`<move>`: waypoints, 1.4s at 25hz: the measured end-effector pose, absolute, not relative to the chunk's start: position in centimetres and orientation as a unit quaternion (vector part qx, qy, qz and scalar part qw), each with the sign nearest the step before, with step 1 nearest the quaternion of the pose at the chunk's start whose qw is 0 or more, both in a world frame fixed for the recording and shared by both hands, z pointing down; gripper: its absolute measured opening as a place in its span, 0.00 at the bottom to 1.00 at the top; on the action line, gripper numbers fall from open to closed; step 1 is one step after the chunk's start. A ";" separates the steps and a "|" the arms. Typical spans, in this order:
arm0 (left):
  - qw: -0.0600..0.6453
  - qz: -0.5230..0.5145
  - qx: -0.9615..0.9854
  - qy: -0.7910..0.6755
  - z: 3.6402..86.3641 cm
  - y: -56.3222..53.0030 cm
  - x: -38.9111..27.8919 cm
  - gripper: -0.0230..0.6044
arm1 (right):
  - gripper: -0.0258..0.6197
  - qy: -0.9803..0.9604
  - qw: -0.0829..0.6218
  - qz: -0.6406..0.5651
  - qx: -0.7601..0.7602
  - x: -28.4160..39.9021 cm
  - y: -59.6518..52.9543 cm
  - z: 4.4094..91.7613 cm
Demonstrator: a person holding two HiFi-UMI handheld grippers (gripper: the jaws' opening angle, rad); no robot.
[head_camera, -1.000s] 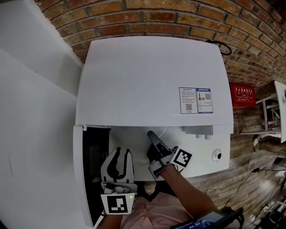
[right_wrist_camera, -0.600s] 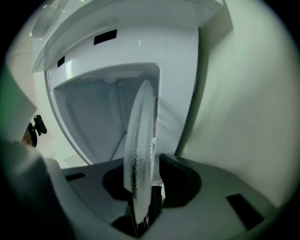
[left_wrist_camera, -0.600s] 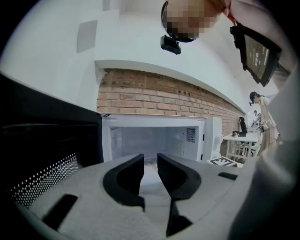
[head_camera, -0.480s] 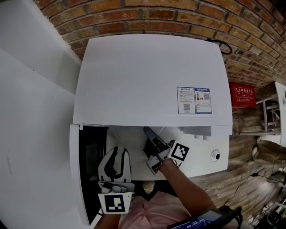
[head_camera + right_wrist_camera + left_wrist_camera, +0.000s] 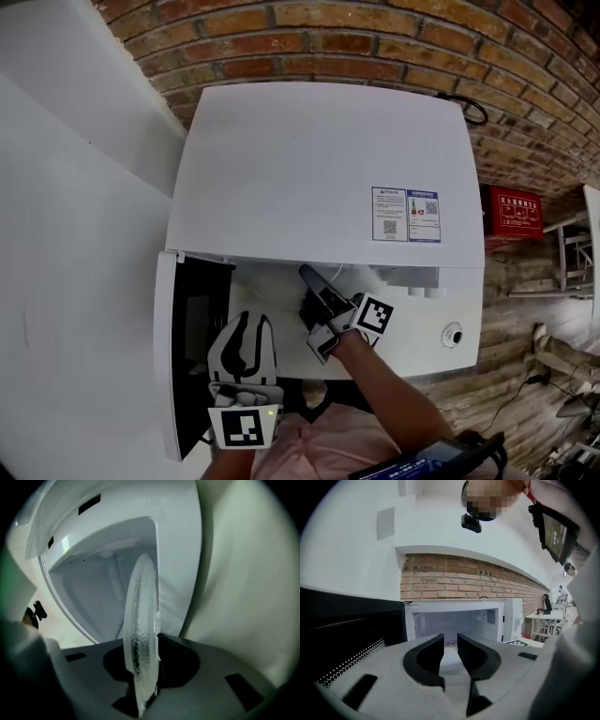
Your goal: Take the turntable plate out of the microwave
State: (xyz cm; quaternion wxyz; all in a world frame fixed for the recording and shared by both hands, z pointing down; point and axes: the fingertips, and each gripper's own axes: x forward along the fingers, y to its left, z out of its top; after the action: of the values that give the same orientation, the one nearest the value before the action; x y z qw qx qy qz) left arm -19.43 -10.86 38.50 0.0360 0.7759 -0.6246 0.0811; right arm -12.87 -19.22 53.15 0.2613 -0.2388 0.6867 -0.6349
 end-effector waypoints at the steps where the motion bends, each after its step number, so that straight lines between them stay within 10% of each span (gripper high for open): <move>1: 0.036 0.082 0.774 -0.627 38.5 -10.8 -19.5 0.19 | 0.15 0.690 0.257 -0.632 -0.241 -12.9 -19.3 53.3; 14: 0.027 0.086 0.752 -0.653 37.9 -9.9 -18.2 0.19 | 0.09 0.713 0.218 -0.623 -0.237 -11.8 -19.2 52.7; 19: 0.024 0.095 0.751 -0.653 38.5 -10.3 -18.2 0.19 | 0.24 0.693 0.220 -0.640 -0.248 -11.7 -19.2 52.6; 23: 0.041 0.098 0.751 -0.651 39.0 -10.6 -17.9 0.18 | 0.09 0.695 0.210 -0.643 -0.244 -12.2 -19.3 53.1; 31: 0.042 0.099 0.754 -0.649 39.2 -11.3 -17.8 0.18 | 0.09 0.710 0.227 -0.630 -0.218 -11.7 -17.3 52.5; 35: 0.029 0.101 0.757 -0.645 39.1 -11.6 -18.0 0.18 | 0.46 0.698 0.272 -0.638 -0.181 -11.3 -18.6 51.7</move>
State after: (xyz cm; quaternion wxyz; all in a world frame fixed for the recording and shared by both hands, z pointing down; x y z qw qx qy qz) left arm -17.96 -11.60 39.11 0.0290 0.7572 -0.6446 0.1010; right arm -11.34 -18.59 51.70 0.2722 -0.1813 0.6976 -0.6375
